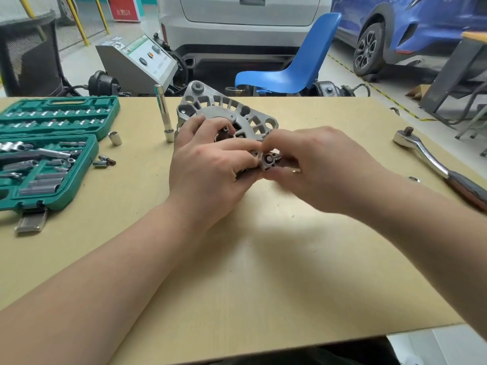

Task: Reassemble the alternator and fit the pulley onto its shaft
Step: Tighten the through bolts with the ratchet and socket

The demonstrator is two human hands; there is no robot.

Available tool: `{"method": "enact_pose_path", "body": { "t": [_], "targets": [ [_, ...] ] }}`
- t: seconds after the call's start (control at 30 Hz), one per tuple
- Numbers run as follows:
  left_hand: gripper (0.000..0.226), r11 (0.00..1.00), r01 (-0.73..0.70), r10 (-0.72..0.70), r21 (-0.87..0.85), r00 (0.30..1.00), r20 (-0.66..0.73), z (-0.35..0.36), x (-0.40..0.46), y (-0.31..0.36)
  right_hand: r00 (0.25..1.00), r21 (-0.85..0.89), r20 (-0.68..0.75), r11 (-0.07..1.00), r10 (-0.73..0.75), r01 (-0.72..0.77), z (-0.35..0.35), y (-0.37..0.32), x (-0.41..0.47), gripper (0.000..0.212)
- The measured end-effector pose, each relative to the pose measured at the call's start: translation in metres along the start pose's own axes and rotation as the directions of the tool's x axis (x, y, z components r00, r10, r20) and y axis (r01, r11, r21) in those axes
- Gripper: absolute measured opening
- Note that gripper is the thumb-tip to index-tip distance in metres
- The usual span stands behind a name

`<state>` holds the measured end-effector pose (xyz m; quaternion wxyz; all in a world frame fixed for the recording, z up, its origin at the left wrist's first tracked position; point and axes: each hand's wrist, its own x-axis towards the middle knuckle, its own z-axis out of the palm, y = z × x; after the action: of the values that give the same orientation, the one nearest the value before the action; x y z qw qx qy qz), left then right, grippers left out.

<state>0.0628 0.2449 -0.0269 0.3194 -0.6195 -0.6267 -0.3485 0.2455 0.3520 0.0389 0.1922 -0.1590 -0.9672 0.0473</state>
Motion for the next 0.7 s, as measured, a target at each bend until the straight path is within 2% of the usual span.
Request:
{"method": "enact_pose_path", "body": {
  "t": [0.13, 0.23, 0.3, 0.4, 0.47, 0.57, 0.7],
  "targets": [
    [0.023, 0.999, -0.036, 0.037, 0.035, 0.999, -0.038, 0.003, -0.003, -0.002, 0.991, -0.065, 0.127, 0.997, -0.039, 0.047, -0.014, 0.005, 0.013, 0.021],
    [0.022, 0.998, -0.04, 0.042, 0.055, 0.999, -0.034, 0.003, -0.007, -0.005, 0.993, -0.098, 0.091, 0.991, -0.081, 0.09, -0.009, 0.005, 0.01, 0.02],
    [0.022, 0.999, -0.029, 0.028, -0.014, 0.999, -0.035, -0.002, -0.007, -0.006, 0.994, -0.08, 0.067, 0.993, -0.082, 0.087, -0.006, 0.005, 0.008, 0.02],
    [0.05, 0.993, 0.052, -0.051, -0.103, 0.999, 0.014, -0.01, -0.005, -0.004, 0.998, -0.069, 0.033, 0.997, -0.044, 0.046, -0.004, 0.005, 0.009, 0.019],
    [0.064, 0.997, 0.079, -0.079, -0.012, 0.995, 0.057, -0.011, -0.005, -0.001, 0.999, -0.085, 0.019, 0.996, -0.039, 0.041, -0.004, 0.003, 0.009, 0.019],
    [0.052, 0.993, 0.046, -0.054, 0.105, 0.996, 0.077, -0.006, -0.001, 0.002, 0.999, -0.08, 0.021, 0.996, -0.025, 0.027, -0.004, 0.002, 0.008, 0.015],
    [0.036, 0.988, 0.008, -0.008, 0.152, 1.0, -0.002, 0.002, -0.002, 0.003, 0.999, 0.016, 0.032, 0.999, 0.035, -0.036, 0.0, 0.002, 0.004, 0.017]
  ]
}}
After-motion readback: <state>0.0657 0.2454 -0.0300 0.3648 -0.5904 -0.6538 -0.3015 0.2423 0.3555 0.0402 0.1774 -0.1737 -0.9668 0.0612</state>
